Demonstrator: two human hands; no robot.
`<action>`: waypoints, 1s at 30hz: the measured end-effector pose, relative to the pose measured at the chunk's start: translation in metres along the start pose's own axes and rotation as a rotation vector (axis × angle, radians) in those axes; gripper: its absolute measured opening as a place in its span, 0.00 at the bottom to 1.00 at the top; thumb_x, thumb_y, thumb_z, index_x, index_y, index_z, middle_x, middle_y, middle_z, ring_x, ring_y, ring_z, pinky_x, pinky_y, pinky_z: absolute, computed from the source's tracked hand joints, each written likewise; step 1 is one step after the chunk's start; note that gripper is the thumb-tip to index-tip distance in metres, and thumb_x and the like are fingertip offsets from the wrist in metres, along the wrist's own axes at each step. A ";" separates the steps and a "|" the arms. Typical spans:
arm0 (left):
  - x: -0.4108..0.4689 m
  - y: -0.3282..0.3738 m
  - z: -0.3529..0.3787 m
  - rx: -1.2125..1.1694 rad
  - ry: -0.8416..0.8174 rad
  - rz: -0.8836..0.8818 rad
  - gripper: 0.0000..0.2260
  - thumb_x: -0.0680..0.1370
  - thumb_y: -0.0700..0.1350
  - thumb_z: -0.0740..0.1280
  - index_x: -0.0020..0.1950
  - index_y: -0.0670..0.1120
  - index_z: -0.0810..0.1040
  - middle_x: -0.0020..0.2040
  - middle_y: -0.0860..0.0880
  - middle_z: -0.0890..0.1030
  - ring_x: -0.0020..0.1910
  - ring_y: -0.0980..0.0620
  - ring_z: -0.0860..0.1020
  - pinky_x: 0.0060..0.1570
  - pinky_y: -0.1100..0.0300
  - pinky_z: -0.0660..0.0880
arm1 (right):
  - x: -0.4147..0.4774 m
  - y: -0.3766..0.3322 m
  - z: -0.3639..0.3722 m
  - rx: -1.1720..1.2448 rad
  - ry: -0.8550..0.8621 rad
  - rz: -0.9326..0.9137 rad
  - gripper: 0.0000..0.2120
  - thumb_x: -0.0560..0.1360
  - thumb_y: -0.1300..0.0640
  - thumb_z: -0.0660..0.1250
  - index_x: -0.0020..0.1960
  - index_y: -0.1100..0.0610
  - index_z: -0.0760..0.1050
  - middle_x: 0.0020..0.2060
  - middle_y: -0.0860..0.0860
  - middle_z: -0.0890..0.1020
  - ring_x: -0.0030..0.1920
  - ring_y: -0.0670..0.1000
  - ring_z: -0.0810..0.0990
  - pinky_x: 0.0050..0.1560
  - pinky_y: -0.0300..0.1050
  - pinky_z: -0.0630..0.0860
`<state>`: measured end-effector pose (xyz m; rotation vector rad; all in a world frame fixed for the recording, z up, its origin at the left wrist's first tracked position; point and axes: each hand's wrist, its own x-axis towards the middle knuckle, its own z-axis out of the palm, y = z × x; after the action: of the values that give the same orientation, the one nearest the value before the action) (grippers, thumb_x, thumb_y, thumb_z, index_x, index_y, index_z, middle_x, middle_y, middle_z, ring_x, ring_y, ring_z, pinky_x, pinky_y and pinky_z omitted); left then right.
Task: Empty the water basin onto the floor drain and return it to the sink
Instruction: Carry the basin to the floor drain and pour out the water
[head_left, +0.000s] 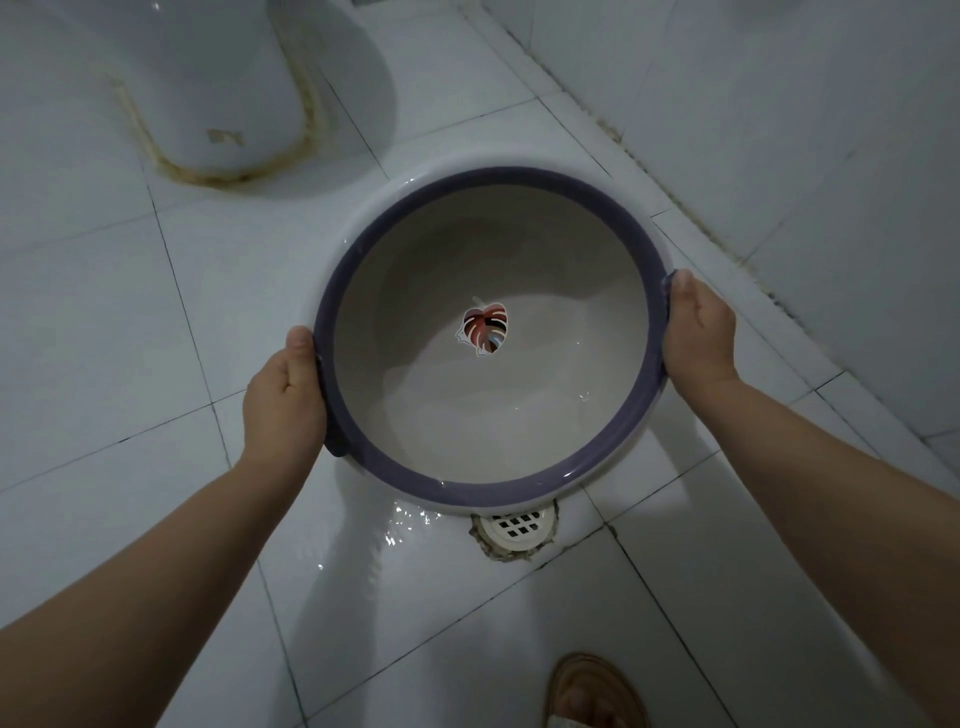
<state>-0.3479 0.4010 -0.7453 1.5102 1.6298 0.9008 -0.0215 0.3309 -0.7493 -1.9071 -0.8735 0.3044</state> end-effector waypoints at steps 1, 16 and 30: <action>0.000 0.000 0.000 0.000 0.001 0.001 0.24 0.80 0.57 0.47 0.31 0.45 0.66 0.31 0.47 0.71 0.32 0.49 0.69 0.34 0.56 0.68 | 0.000 0.000 0.000 -0.002 0.003 -0.007 0.18 0.78 0.51 0.51 0.32 0.40 0.66 0.30 0.41 0.72 0.33 0.40 0.70 0.39 0.39 0.67; -0.005 -0.002 -0.002 -0.006 -0.008 0.015 0.24 0.80 0.57 0.47 0.36 0.42 0.69 0.33 0.46 0.72 0.35 0.48 0.70 0.35 0.57 0.68 | -0.006 -0.005 -0.002 0.023 0.013 -0.018 0.17 0.79 0.51 0.50 0.33 0.42 0.66 0.30 0.41 0.71 0.33 0.38 0.69 0.29 0.24 0.64; -0.012 -0.002 -0.004 -0.033 -0.011 0.006 0.22 0.80 0.56 0.47 0.33 0.47 0.67 0.32 0.49 0.72 0.33 0.53 0.70 0.33 0.60 0.68 | -0.009 -0.009 0.000 0.222 0.045 0.125 0.20 0.77 0.50 0.53 0.28 0.44 0.69 0.29 0.43 0.72 0.30 0.38 0.71 0.31 0.29 0.68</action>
<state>-0.3516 0.3891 -0.7441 1.4958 1.5957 0.9168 -0.0317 0.3277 -0.7433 -1.7576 -0.6624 0.4146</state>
